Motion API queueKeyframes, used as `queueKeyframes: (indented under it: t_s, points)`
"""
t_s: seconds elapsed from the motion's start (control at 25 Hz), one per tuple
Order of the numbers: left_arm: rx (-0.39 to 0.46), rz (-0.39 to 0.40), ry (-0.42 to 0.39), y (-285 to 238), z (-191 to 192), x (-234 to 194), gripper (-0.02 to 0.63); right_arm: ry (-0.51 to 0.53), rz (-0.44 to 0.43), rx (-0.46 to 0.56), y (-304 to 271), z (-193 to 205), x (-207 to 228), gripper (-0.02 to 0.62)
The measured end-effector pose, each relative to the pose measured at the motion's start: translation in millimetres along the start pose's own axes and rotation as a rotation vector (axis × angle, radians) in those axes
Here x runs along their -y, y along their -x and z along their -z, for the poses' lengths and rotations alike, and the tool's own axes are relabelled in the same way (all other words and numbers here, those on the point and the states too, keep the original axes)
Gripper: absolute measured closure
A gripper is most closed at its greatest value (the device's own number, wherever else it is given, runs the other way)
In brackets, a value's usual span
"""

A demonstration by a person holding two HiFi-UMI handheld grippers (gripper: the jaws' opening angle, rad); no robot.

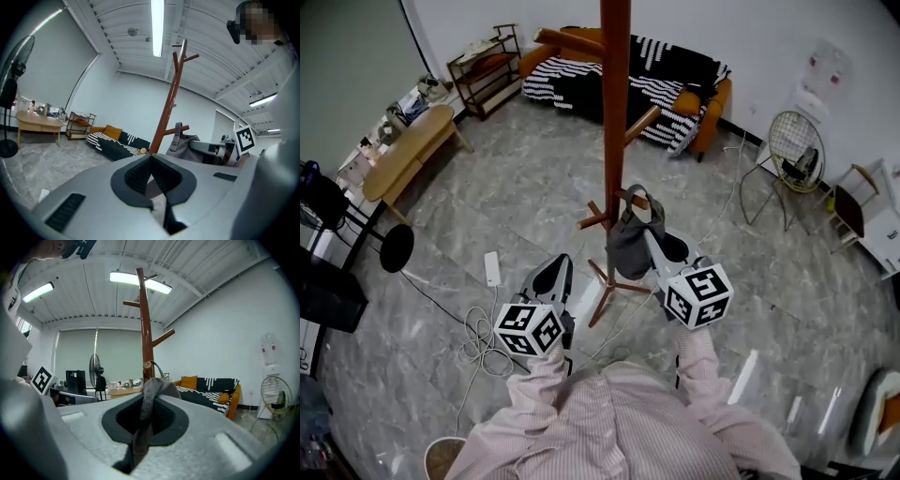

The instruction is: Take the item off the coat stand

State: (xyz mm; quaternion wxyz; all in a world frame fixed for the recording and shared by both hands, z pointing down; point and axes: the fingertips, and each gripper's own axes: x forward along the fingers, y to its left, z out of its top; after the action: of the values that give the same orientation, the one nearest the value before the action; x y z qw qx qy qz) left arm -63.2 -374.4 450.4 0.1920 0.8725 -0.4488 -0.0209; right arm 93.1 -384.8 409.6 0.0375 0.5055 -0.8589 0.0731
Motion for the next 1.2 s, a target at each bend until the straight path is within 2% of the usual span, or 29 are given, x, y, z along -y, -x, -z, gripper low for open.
queueKeyframes:
  t_s: [0.4,0.76,1.2]
  points:
    - [0.011,0.053,-0.016,10,2,9,0.604,0.004,0.046,0.06,26,-9,-8,0.583]
    - [0.009,0.095,-0.046,9,0,27,0.604,-0.042,0.077,0.156,58,-17,0,0.583]
    - [0.019,0.105,-0.084,9,-2,36,0.604,-0.122,0.113,0.188,93,12,23,0.583]
